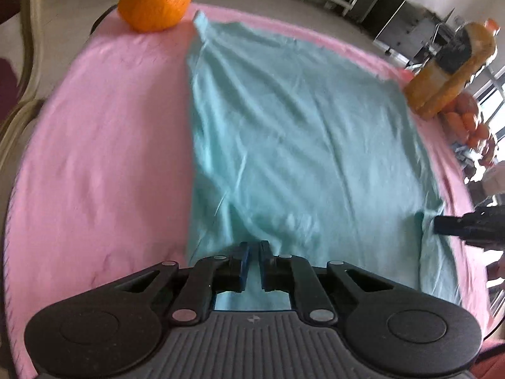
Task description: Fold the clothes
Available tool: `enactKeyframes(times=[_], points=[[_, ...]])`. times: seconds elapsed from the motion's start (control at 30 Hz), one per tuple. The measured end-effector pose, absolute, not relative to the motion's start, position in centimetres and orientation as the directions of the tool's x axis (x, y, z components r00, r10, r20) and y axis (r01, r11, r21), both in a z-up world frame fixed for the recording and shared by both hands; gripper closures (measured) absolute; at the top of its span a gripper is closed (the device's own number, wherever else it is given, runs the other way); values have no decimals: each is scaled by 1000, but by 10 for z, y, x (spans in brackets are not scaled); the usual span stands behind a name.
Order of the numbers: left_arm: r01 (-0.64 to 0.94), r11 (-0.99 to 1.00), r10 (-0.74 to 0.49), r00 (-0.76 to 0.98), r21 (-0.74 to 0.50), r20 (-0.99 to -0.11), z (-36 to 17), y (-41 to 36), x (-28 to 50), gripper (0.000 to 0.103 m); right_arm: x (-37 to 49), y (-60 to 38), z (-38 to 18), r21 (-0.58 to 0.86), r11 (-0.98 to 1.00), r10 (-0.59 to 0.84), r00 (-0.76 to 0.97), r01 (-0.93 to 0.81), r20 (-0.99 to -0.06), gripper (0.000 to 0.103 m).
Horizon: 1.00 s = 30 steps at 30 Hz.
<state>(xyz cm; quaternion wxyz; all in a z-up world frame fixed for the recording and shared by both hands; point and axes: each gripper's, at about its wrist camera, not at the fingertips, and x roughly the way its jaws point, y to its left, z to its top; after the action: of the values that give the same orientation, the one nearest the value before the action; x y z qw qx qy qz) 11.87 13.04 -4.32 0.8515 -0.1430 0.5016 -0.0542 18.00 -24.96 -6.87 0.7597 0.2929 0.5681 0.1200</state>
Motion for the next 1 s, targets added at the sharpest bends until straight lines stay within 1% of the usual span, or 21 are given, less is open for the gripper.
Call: enactKeyframes(times=[0.1,0.2,0.3,0.33,0.4,0.43,0.5,0.63,0.67,0.7,0.73,0.77,0.87,0.97,1.0], points=[[-43,956,-221,540,-289,-812,-45,123,124,93,183,-248,-65,570,814,494,379,115,-782,88],[-35,963,-199,572,-266,-795,-41,117,123,93,180,-254,-62,566,814,474,416,128,-776,88],[-18,966,-199,590,-259,-782,-30,115,116,91,174,-261,-52,561,817,456,448,132,-769,84],[-32,969,-182,584,-246,-791,-26,116,112,87,171,-264,-49,569,811,459,456,136,-762,82],[-68,974,-142,567,-218,-811,-20,118,104,88,165,-268,-42,587,797,467,471,144,-748,81],[-90,974,-122,557,-206,-821,-19,120,98,88,164,-266,-42,572,808,457,464,140,-759,81],[-103,977,-103,537,-186,-837,-21,122,91,92,162,-260,-44,532,837,430,446,130,-785,82],[-129,985,-41,481,-117,-876,-35,125,90,93,158,-249,-47,449,887,372,411,106,-832,84],[-136,985,-29,471,-105,-881,-37,126,91,92,157,-246,-48,428,899,357,402,99,-843,84],[-143,985,-16,461,-92,-887,-39,128,93,92,157,-243,-48,406,909,341,394,92,-854,86],[-148,985,-14,458,-92,-889,-40,128,93,92,156,-240,-49,384,919,325,385,85,-864,90],[-145,986,-11,458,-86,-889,-40,128,93,92,155,-238,-48,369,926,314,383,76,-869,90],[-138,987,-7,474,-82,-880,-34,127,90,91,153,-234,-44,365,929,315,397,55,-862,89],[-140,984,-19,536,-110,-844,-18,129,86,91,148,-236,-28,440,898,380,460,26,-802,88],[-141,983,-17,566,-117,-824,-10,131,85,91,146,-237,-19,463,886,399,494,7,-772,86]])
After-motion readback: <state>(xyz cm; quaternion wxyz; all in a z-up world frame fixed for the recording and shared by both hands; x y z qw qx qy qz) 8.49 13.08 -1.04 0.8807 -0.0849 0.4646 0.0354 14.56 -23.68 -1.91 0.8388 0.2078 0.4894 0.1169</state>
